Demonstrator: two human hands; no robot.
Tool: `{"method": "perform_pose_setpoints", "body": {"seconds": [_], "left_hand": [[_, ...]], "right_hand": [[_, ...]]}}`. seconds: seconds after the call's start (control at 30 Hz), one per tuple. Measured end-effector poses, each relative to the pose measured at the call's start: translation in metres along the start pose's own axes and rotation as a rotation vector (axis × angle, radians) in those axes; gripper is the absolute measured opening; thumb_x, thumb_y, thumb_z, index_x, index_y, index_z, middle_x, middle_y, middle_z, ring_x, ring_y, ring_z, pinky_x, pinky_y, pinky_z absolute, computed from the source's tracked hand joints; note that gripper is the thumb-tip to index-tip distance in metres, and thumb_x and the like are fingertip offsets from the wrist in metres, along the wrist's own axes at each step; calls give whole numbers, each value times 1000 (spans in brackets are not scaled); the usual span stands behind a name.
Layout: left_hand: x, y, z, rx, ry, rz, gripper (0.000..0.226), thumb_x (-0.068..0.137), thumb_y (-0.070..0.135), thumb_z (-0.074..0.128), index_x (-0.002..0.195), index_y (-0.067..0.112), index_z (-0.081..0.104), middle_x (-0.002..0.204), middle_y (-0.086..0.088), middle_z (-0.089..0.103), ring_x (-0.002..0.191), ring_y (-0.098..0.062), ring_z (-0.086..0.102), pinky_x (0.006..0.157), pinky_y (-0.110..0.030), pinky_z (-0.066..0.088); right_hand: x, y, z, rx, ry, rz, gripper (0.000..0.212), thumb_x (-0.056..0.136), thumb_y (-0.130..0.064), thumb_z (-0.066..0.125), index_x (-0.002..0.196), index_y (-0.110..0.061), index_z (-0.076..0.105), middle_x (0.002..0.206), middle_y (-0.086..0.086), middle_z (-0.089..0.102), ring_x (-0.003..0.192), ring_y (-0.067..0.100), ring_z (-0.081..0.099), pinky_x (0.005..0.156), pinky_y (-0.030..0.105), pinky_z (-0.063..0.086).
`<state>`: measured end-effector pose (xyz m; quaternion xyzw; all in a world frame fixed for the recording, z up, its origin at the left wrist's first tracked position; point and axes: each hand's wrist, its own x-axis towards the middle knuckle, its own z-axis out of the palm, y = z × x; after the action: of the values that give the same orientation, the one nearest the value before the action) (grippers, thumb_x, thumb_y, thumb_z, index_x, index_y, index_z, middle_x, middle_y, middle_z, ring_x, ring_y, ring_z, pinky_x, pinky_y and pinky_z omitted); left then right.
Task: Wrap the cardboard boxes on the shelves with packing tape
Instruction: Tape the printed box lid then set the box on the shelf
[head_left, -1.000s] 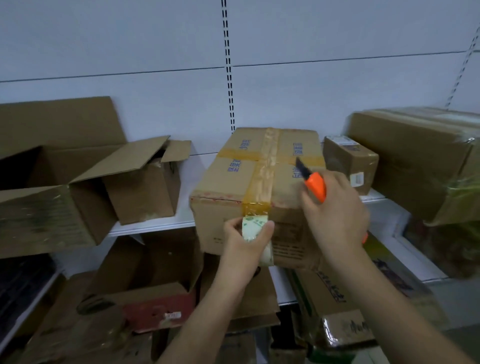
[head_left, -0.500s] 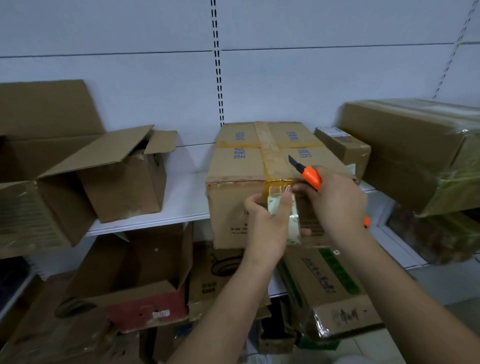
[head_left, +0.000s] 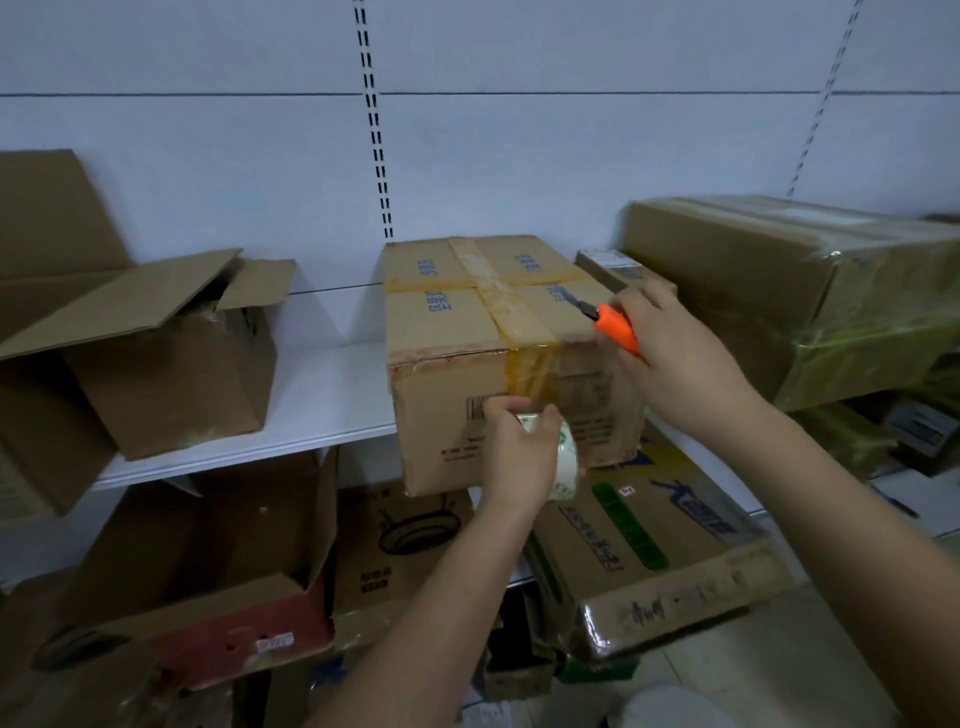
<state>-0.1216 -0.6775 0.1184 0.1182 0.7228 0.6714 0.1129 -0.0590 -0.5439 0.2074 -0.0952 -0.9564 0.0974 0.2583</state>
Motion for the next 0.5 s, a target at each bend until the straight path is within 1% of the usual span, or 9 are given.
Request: {"method": "perform_pose_setpoints", "body": {"seconds": [0.07,0.17,0.2,0.23,0.27,0.33,0.37,0.43,0.5], "left_hand": [[3,-2,3,-24,15,20,21,95,34,61,102,30,42,101,-2,59,93,-27,65,83,-48,56],[4,-3,9,-58,26,7,21,98,30,58,111,22,44,94,1,58,87,-22,62,81,-41,54],[4,-4,11,-75,25,-7,21,98,29,58,112,20,46,93,2,58,88,-21,62,80,-39,53],[4,-4,13,-84,29,-7,18,98,29,58,110,20,49,93,2,59,90,-23,63,81,-39,53],[4,-5,14,-90,35,-7,12,98,28,58,105,21,52,94,1,61,93,-25,64,82,-40,53],[6,-7,15,-103,40,-12,6,97,27,58,94,27,52,96,-3,64,94,-29,65,84,-44,54],[5,-6,15,-106,36,-11,7,96,27,58,92,28,52,95,-3,64,94,-30,66,84,-44,54],[4,-6,14,-109,19,-13,7,91,32,59,91,28,53,95,-5,66,90,-31,67,82,-46,56],[6,-6,14,-155,-5,-37,10,90,33,59,94,26,53,94,-8,71,78,-28,71,81,-52,59]], "right_hand": [[-13,-6,-7,-233,-11,-49,26,101,-45,46,118,-25,49,101,-1,61,80,20,59,59,33,44],[-11,-17,-4,-449,-167,-179,33,100,-51,40,118,-28,57,102,-4,64,86,19,61,59,29,38],[-6,-18,0,-498,-215,-208,33,100,-51,41,112,-27,61,99,-4,63,84,18,60,61,29,41],[0,-18,5,-548,-241,-230,32,98,-49,43,106,-25,62,97,-4,64,82,18,59,64,30,45],[6,-18,9,-590,-253,-245,30,98,-47,45,102,-23,63,96,-3,64,80,18,57,66,30,46],[15,-18,15,-657,-272,-274,25,98,-42,48,99,-21,62,95,-1,64,77,20,54,65,31,39],[17,-18,16,-680,-294,-268,23,98,-40,49,99,-21,62,97,0,65,79,20,56,65,31,37],[17,-10,13,-703,-369,-159,18,99,-32,49,99,-18,62,95,1,63,76,20,53,64,31,39],[15,10,5,-749,-413,-23,13,99,-22,50,89,-17,57,82,-1,58,64,15,50,62,31,48]]}}
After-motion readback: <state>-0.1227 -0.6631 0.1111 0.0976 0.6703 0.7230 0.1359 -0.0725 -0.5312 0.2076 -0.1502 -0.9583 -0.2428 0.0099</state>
